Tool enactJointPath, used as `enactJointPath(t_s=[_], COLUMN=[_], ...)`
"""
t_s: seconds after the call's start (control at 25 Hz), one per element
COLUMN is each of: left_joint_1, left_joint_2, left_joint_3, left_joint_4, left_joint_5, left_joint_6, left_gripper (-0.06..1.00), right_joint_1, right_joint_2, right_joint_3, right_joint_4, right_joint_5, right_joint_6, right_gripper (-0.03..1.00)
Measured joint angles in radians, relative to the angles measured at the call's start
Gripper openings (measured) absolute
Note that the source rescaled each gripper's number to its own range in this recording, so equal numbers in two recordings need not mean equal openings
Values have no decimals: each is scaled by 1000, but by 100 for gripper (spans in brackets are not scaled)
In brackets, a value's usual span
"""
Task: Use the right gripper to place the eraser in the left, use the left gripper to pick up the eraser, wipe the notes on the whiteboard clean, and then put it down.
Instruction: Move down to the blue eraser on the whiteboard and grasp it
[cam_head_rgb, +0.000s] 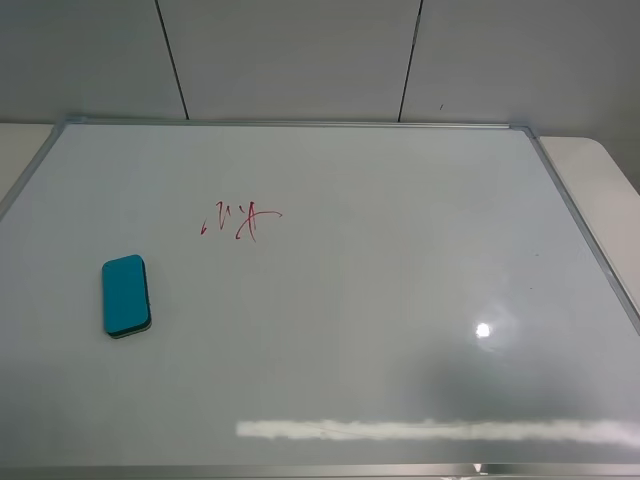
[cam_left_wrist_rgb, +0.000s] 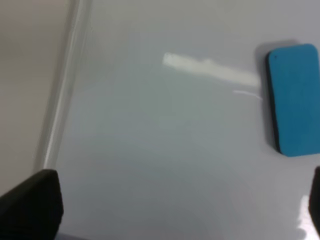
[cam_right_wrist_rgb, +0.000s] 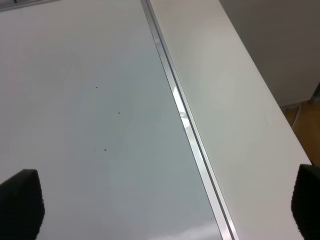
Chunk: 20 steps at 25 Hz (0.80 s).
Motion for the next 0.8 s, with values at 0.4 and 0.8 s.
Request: enactJointPath(t_s=[0.4,0.8], left_joint_1=[-34,-278], left_joint_2=[241,308], left_joint_3=[-30,-32], left_joint_4=[-3,59], left_joint_5=[1,-62], left_joint_6=[-100,-303], left_gripper=[100,100], right_joint_1=[0,0], right_joint_2=[0,0], right_joint_3=[0,0], right_joint_4=[0,0], right_joint_5=[0,0], right_joint_6=[0,0], right_gripper=[100,100])
